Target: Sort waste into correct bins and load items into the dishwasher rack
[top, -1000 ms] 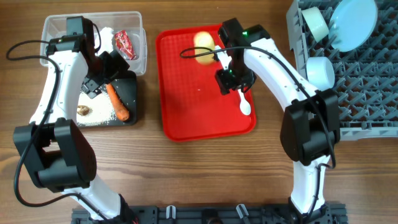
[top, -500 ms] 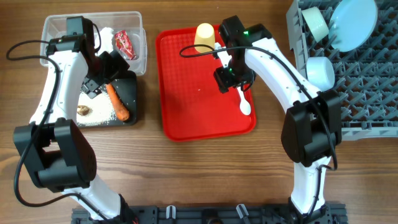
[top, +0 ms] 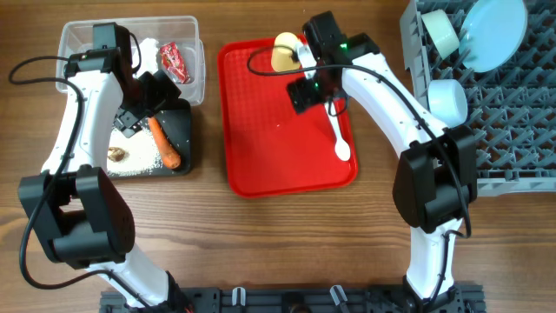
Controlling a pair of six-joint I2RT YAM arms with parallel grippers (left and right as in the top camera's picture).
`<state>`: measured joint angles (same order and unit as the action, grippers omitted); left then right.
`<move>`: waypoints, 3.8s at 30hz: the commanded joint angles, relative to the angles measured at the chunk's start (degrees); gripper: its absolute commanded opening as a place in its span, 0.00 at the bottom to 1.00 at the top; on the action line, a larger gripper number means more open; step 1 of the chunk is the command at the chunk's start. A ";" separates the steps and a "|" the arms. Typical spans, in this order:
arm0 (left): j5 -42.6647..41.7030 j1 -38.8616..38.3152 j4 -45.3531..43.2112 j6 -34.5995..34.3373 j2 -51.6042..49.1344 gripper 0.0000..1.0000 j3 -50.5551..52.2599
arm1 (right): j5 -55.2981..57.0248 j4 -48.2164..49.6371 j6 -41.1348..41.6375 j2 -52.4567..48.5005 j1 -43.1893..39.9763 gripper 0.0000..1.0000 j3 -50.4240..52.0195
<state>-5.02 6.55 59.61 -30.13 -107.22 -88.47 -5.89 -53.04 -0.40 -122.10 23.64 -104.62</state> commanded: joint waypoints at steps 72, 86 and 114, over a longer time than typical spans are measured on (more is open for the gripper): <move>0.57 0.11 0.00 0.04 1.57 1.00 -1.22 | 0.39 30.45 7.85 -3.48 -1.92 0.64 -1.07; 0.57 0.11 0.00 0.04 1.57 1.00 -1.22 | 1.57 46.18 8.09 -13.60 -1.92 1.00 -1.07; 0.57 0.11 0.00 0.04 1.57 1.00 -1.22 | -0.57 44.17 8.07 -14.32 -1.92 0.58 -1.09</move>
<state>-5.02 6.55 59.59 -30.13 -107.22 -88.47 -5.54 -6.24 7.49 -138.26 21.85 -105.58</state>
